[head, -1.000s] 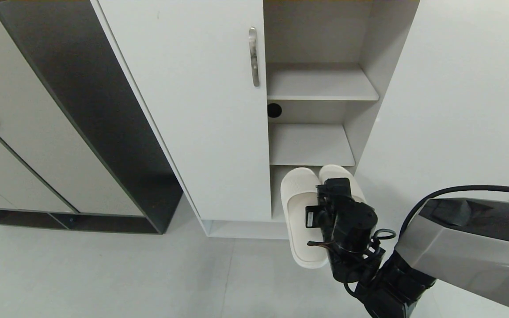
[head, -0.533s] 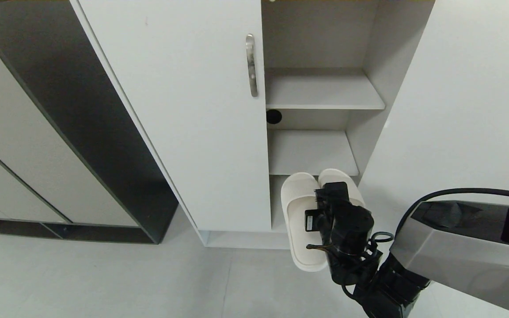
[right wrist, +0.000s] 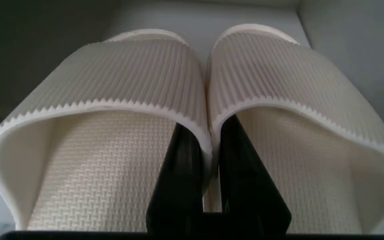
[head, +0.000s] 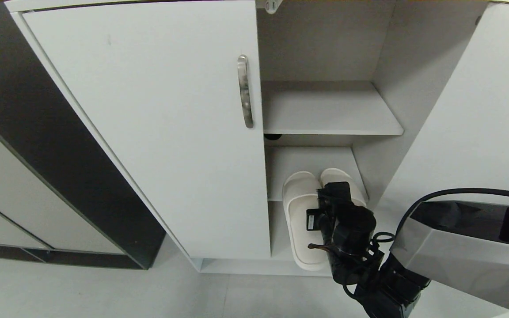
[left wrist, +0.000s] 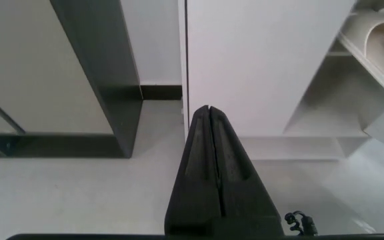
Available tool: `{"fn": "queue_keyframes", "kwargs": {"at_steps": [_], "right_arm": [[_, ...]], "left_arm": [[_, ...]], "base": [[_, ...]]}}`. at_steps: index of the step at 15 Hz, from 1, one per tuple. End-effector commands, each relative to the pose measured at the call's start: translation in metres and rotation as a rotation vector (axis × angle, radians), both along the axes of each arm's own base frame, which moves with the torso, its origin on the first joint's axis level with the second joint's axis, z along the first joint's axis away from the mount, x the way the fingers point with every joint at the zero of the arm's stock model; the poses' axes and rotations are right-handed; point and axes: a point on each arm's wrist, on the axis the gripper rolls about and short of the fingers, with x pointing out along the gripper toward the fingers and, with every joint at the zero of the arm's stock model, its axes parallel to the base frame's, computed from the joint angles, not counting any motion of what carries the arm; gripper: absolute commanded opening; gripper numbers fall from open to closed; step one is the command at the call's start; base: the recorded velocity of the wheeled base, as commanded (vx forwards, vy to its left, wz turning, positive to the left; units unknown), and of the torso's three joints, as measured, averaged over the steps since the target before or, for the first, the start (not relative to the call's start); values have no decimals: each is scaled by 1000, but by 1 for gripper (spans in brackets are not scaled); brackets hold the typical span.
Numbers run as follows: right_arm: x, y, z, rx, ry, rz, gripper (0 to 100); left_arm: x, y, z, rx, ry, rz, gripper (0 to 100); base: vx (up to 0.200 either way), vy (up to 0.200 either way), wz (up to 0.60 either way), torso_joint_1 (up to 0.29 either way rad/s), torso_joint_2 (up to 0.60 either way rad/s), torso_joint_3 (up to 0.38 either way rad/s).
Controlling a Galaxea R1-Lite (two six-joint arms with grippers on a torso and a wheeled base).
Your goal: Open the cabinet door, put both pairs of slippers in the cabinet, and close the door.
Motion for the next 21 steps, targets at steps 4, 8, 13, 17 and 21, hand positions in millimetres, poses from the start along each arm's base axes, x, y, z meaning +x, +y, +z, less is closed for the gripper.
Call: {"fn": "queue_keyframes", "kwargs": {"at_steps": [4,8,13,17,21], "right_arm": [[29,-11,1,-19,14,-59,0],[79,-7,13,5,-7,-89,0],[114,4,18,8,-14,-60,0],[133,0,30,24,-39,-83,0],[139,-5,25,18,-32,-89,0]], "left_arm": [[0,0,0,0,2,0,0],[0,0,0,-2,2,0,0],[0,0,0,-2,2,2,0],[0,0,0,-11,2,3,0],[0,0,0,-11,2,3,0]], "base": [[0,0,0,0,0,0],[0,0,0,0,0,0],[0,0,0,0,0,0],[0,0,0,0,0,0],[0,0,0,0,0,0]]}}
